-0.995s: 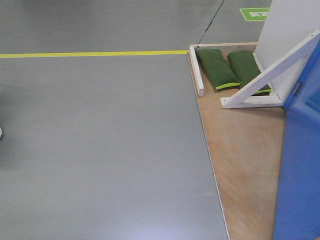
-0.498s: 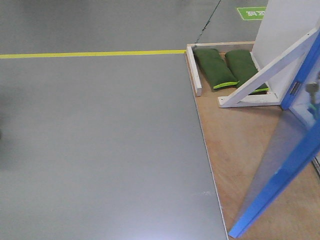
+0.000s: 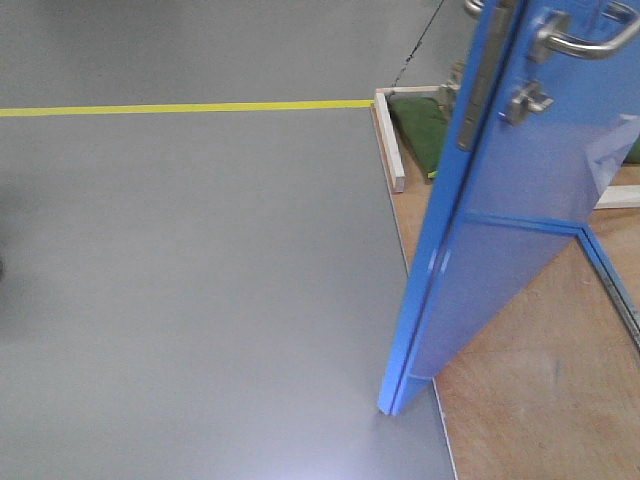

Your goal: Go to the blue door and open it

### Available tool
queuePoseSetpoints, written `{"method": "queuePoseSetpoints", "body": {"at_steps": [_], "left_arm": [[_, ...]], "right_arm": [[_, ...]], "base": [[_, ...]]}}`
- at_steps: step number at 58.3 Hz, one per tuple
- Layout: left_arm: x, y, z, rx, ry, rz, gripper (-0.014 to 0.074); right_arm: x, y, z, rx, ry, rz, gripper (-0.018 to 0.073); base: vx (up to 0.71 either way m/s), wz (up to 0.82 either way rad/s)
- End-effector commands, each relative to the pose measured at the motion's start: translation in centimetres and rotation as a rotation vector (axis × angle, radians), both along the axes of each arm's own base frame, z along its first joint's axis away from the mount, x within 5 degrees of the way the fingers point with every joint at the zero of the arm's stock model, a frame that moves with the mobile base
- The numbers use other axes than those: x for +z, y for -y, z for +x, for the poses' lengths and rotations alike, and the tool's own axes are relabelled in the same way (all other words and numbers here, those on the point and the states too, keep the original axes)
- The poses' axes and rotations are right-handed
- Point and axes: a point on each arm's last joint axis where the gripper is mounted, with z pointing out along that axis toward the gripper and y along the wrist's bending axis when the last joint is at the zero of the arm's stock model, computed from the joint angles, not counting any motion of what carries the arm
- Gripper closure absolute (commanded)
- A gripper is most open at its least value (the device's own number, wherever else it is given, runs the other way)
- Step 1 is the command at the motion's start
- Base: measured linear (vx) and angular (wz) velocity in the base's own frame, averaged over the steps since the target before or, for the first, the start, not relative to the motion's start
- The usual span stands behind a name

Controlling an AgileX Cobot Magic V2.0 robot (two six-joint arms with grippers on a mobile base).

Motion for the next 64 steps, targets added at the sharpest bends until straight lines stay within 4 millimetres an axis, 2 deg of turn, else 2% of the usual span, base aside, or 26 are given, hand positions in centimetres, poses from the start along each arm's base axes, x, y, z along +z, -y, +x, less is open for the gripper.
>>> {"method": "queuePoseSetpoints", "body": {"at_steps": [1,8,22,29,35,43,49,53,64], "left_arm": [[1.6,0.1,0.0,-0.005,0.118,0.007,0.0524],[1.6,0.1,0.0,-0.005,0.118,0.007,0.0524],[1.6,0.1,0.0,-0.005,0.118,0.007,0.0524],[1.6,0.1,0.0,-0.005,0.118,0.007,0.0524],[1.6,0.1,0.0,-0.005,0.118,0.007,0.0524],[1.6,0.1,0.0,-0.005,0.118,0.007,0.0524],[1.6,0.1,0.0,-0.005,0.118,0.007,0.0524],[1.6,0.1,0.0,-0.005,0.118,0.007,0.0524],[1.6,0.1,0.0,-0.005,0.118,0.007,0.0524]], "right_arm": [[1.3,1.1,0.5,-0.091,0.066,-0.006,0.0551],[1.8,2.0,1.8,-0.150,0.087,-0.010,0.0551],[5.8,2.6,3.5,-0.143,0.185,-0.037,0.0551],[6.7,2.8,4.9,-0.113,0.194,-0.043,0.0551],[6.9,1.4,6.1,-0.043,0.191,-0.044,0.0551],[6.7,-2.3,7.7,0.079,0.186,-0.036,0.0551],[6.2,-4.0,8.9,0.137,0.170,-0.031,0.0551],[5.8,-4.4,9.8,0.151,0.159,-0.033,0.0551],[5.9,-4.0,12.7,0.131,0.171,-0.037,0.0551]], "base": [[0.00,0.00],[0.00,0.00],[0.00,0.00],[0.00,0.00],[0.00,0.00],[0.00,0.00],[0.00,0.00],[0.00,0.00],[0.00,0.00]]}}
